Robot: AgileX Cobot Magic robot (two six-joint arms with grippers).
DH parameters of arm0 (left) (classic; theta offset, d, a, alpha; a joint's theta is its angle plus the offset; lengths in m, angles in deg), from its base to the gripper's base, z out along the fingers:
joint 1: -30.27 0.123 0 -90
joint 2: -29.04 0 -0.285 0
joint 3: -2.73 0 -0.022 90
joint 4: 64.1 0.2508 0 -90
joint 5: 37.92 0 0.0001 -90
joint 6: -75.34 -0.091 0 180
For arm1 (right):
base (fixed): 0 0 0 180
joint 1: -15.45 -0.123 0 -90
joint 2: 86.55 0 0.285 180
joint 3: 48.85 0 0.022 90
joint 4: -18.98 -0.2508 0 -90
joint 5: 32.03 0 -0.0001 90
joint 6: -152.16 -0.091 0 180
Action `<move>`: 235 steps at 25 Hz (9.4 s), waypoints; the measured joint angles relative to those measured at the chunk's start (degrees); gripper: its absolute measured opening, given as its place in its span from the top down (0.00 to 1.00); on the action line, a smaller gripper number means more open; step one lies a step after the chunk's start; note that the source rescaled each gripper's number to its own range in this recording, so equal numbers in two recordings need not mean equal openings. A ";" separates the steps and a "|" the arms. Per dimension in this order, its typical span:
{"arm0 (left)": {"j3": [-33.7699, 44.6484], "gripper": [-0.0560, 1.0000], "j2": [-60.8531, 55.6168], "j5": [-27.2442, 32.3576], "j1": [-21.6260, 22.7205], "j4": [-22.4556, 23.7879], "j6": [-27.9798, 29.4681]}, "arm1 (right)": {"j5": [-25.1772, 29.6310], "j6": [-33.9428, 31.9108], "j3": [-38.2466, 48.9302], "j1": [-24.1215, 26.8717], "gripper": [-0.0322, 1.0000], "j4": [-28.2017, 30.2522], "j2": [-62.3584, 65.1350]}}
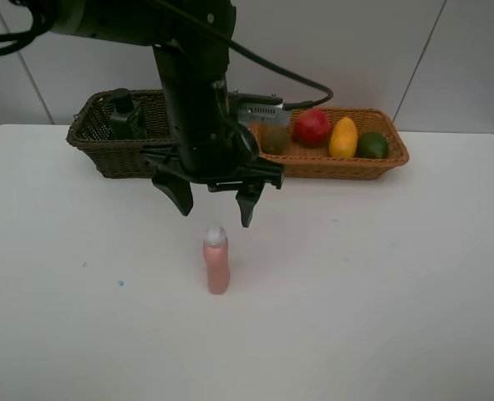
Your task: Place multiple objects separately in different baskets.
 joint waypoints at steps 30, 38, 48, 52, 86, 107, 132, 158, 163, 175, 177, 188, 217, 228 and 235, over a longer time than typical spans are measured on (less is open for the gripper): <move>4.25 0.07 8.00 -5.24 -0.62 -1.23 0.01 | 0.00 0.00 0.00 0.00 0.00 0.00 0.00; 4.25 0.67 8.00 -5.24 -0.62 -1.23 -0.17 | 0.00 0.00 0.00 0.00 0.00 0.00 0.00; 4.25 0.67 8.00 -5.23 -0.62 -1.48 -2.59 | 0.00 0.00 0.00 0.00 0.00 0.00 0.00; 4.25 0.67 8.00 -5.23 -0.62 -1.73 -2.73 | 0.00 0.00 0.00 0.00 0.00 0.00 0.00; -7.32 0.67 -1.43 9.39 2.42 4.43 -14.69 | 0.00 0.00 0.00 0.00 0.00 0.00 0.00; -20.52 0.67 2.85 -5.16 13.39 19.24 -33.44 | 0.00 0.00 0.00 0.00 0.00 0.00 0.00; -20.52 0.67 15.72 -22.61 16.79 20.62 -35.98 | 0.00 0.00 0.00 0.00 0.00 0.00 0.00; -20.52 0.00 15.72 -24.57 17.87 20.77 -38.57 | 0.00 0.00 0.00 0.00 0.00 0.00 0.00; -20.52 0.00 15.72 -24.57 17.87 20.77 -38.62 | 0.00 0.00 0.00 0.00 0.00 0.00 0.00; -20.52 0.00 10.68 -18.16 17.87 18.90 -38.68 | 0.00 0.00 0.00 0.00 0.00 0.00 0.00; -20.52 0.00 9.16 -15.51 17.87 18.28 -38.68 | 0.00 0.00 0.00 0.00 0.00 0.00 0.00; -5.66 0.00 -5.37 -11.91 17.87 14.30 -38.34 | 0.00 0.00 0.00 0.00 0.00 0.00 0.00; 39.71 0.00 -63.65 2.47 17.87 8.16 -32.85 | 0.00 0.00 0.00 0.00 0.00 0.00 0.00; 52.97 0.00 -82.06 2.71 21.67 0.44 -32.50 | 0.00 0.00 0.00 0.00 0.00 0.00 0.00; 54.29 0.00 -91.94 1.62 30.88 -1.59 -32.43 | 0.00 0.00 0.00 0.00 0.00 0.00 0.00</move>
